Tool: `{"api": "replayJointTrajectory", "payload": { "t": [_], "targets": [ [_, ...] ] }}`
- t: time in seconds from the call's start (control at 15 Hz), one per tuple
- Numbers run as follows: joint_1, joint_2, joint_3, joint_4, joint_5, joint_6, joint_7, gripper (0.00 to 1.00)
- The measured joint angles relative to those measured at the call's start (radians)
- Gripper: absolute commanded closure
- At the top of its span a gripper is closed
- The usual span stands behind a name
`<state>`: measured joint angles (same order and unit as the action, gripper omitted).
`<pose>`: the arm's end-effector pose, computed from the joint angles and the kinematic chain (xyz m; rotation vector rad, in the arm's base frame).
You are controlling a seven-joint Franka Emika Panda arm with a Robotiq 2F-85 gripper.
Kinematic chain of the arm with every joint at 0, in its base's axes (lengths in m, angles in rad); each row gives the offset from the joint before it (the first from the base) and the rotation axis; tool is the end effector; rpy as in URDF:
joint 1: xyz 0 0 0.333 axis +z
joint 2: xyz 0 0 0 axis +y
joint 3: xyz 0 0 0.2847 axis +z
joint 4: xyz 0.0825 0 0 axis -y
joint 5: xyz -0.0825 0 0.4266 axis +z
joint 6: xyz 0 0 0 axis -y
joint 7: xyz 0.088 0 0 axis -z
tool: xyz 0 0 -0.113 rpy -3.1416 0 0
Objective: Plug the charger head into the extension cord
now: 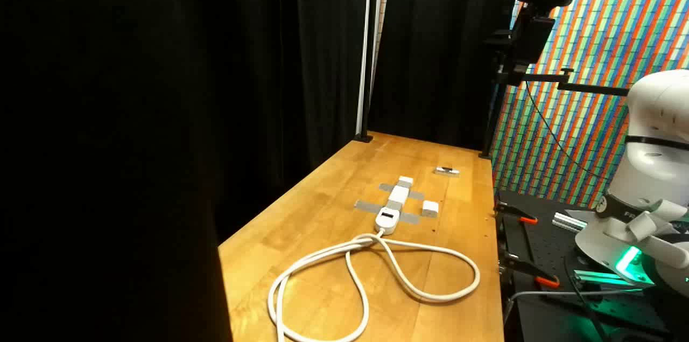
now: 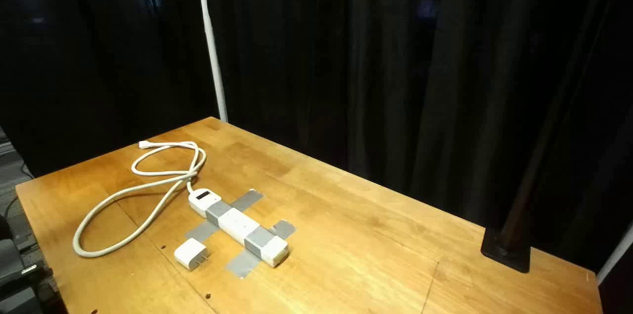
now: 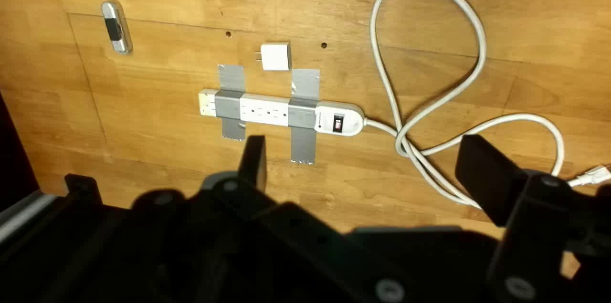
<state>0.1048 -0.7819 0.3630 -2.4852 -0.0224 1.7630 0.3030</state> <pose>0.3517 0.1777 0.4932 2.8838 0.1044 0.1663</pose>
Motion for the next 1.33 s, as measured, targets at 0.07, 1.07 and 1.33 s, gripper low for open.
{"api": "replayJointTrajectory", "payload": {
  "t": [0.07,1.07,1.33],
  "targets": [
    [0.000,0.000,0.000,0.004,0.000,0.001,0.000,0.00],
    [-0.103,0.207,-0.075,-0.274,0.040,0.259,0.220,0.00],
    [-0.110,0.466,-0.145,-0.306,0.159,0.584,0.225,0.00]
  ]
}}
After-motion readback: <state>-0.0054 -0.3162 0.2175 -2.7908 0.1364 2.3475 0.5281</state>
